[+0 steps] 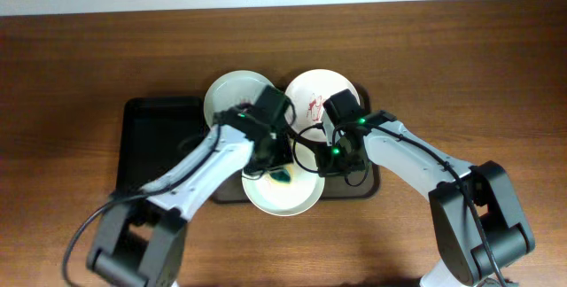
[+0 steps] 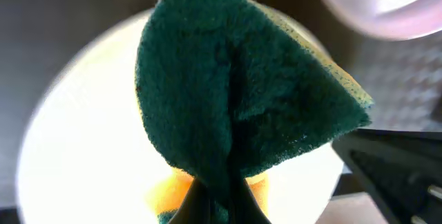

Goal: Clean dirty plates on tray and stack at the side

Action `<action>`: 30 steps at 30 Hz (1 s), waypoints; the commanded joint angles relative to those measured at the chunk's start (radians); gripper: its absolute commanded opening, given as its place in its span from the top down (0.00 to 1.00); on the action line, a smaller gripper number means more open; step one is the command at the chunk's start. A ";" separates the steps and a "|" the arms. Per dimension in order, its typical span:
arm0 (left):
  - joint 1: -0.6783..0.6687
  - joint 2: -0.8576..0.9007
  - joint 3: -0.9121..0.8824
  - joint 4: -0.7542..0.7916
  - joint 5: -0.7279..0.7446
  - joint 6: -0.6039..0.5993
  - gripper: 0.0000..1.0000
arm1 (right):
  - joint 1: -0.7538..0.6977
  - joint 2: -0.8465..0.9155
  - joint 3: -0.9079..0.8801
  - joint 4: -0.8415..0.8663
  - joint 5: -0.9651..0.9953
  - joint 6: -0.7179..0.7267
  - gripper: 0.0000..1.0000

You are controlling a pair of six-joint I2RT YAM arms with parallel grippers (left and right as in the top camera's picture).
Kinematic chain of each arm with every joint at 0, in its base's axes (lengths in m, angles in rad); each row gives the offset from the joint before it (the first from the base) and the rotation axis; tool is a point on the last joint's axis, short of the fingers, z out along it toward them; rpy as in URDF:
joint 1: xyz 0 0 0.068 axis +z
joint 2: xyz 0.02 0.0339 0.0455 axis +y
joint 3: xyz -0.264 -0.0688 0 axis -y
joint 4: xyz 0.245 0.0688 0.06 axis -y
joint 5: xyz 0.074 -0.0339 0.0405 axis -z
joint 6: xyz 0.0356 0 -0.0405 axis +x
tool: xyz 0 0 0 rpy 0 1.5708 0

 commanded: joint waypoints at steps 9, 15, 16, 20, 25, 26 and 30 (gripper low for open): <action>-0.072 0.177 -0.004 -0.033 -0.161 -0.121 1.00 | -0.006 0.003 0.005 -0.003 0.024 -0.006 0.96; -0.007 0.175 0.001 -0.142 -0.169 -0.132 1.00 | -0.006 0.003 0.005 -0.006 0.027 -0.006 0.96; 0.005 0.175 0.003 -0.161 -0.181 -0.132 1.00 | -0.006 0.003 0.005 -0.007 0.027 -0.006 0.96; 0.046 0.111 0.011 -0.199 -0.214 -0.069 1.00 | -0.006 0.003 0.005 -0.007 0.027 -0.006 0.96; 0.050 -0.120 0.029 -0.161 -0.212 0.147 1.00 | -0.006 0.003 0.005 -0.006 0.026 -0.006 0.81; 0.059 -0.155 0.029 -0.160 -0.218 0.159 1.00 | -0.006 0.003 0.005 -0.007 0.026 -0.006 0.80; 0.156 -0.183 0.029 -0.161 -0.218 0.162 1.00 | 0.017 0.003 0.005 -0.013 0.000 -0.006 0.81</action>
